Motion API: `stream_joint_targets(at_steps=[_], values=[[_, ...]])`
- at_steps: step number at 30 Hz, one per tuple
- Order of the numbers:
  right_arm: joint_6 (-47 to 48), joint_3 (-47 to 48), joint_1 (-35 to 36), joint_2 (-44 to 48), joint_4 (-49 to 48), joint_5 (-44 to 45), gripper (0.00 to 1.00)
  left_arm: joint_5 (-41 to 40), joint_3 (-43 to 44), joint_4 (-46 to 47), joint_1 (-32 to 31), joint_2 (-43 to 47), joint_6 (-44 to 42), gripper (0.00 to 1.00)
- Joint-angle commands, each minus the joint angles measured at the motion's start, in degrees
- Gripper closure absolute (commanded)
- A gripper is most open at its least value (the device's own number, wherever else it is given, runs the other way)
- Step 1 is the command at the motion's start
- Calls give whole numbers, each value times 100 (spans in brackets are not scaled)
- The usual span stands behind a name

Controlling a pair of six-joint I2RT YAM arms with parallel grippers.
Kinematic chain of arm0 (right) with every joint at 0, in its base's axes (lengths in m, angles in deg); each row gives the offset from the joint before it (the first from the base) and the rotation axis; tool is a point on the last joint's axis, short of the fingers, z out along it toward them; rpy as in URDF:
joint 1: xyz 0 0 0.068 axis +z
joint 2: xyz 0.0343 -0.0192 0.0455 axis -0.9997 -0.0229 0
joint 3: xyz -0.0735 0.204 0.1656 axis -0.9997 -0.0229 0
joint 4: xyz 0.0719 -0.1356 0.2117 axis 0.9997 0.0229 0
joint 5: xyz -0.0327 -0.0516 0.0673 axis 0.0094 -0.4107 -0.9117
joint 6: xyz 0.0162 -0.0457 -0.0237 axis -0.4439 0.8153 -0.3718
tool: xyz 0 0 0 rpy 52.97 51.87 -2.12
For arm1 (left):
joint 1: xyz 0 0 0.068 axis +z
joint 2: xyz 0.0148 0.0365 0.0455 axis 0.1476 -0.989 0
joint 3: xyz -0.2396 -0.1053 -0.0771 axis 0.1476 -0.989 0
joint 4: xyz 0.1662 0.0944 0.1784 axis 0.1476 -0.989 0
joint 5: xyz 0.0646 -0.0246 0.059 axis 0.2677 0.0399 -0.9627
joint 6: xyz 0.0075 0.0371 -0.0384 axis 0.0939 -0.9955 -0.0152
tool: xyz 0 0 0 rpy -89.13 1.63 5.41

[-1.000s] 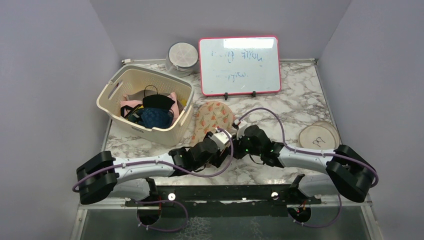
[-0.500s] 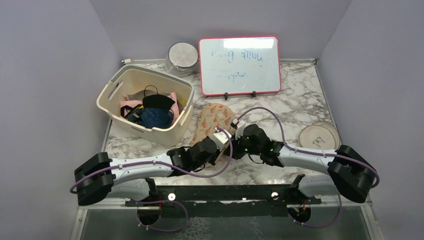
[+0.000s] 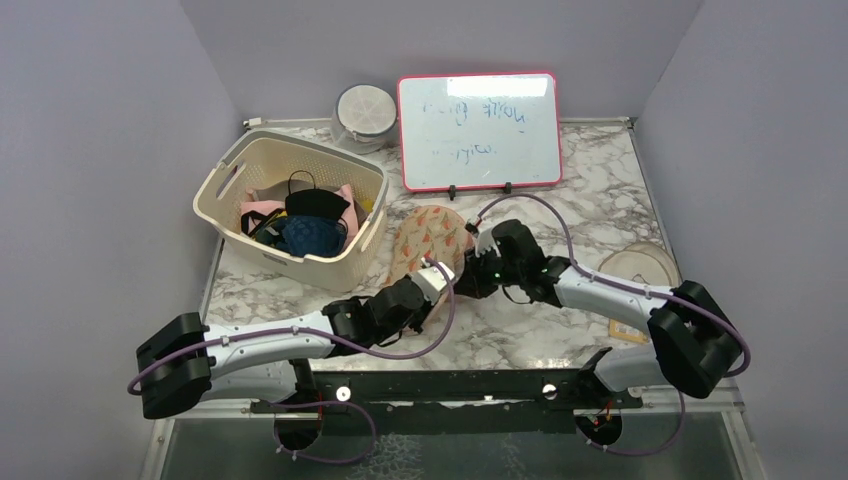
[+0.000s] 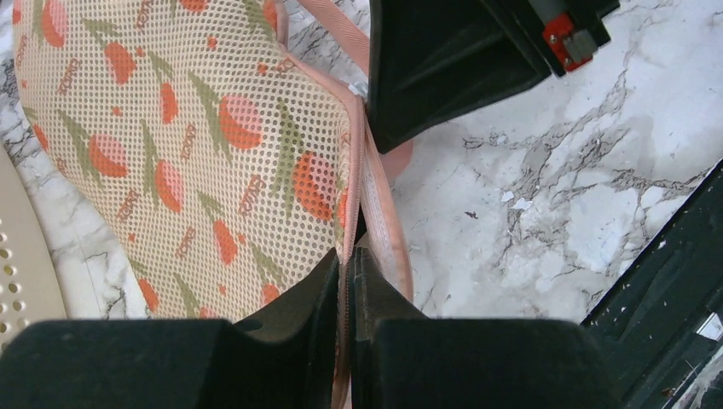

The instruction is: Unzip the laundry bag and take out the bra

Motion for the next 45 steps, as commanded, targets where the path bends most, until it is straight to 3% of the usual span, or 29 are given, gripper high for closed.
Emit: stream_joint_targets(at_steps=[1,6,11,17,22,26,32,34,38,41,45], values=[[486,184,-509,-250,311,-130,99,12,-172,-177,-5,123,2,100],[650,191,-838,-700,58,-683,99,8,-152,-193,-4,89,61,100],[211,-314,-814,-272,-474,-1479,99,23,-103,-255,-3,96,135,98],[-284,-730,-787,85,-904,-1908,99,371,97,-16,-1,-149,69,53],[-470,-697,-680,65,-1054,-2056,99,531,304,343,-6,-720,23,36],[-524,-695,-598,149,-1043,-2038,99,396,579,376,-17,-1198,85,33],[-536,-730,-566,243,-958,-1985,99,771,564,771,-92,-1208,93,16],[-550,-738,-566,282,-942,-1991,99,634,552,773,-106,-1223,116,16],[-612,-727,-549,393,-944,-2045,99,43,633,499,-109,-1401,146,27],[-555,-707,-550,386,-862,-1986,99,-367,630,285,-110,-1414,159,42],[-504,-713,-548,302,-837,-1932,99,-768,530,96,-104,-1181,210,70]])
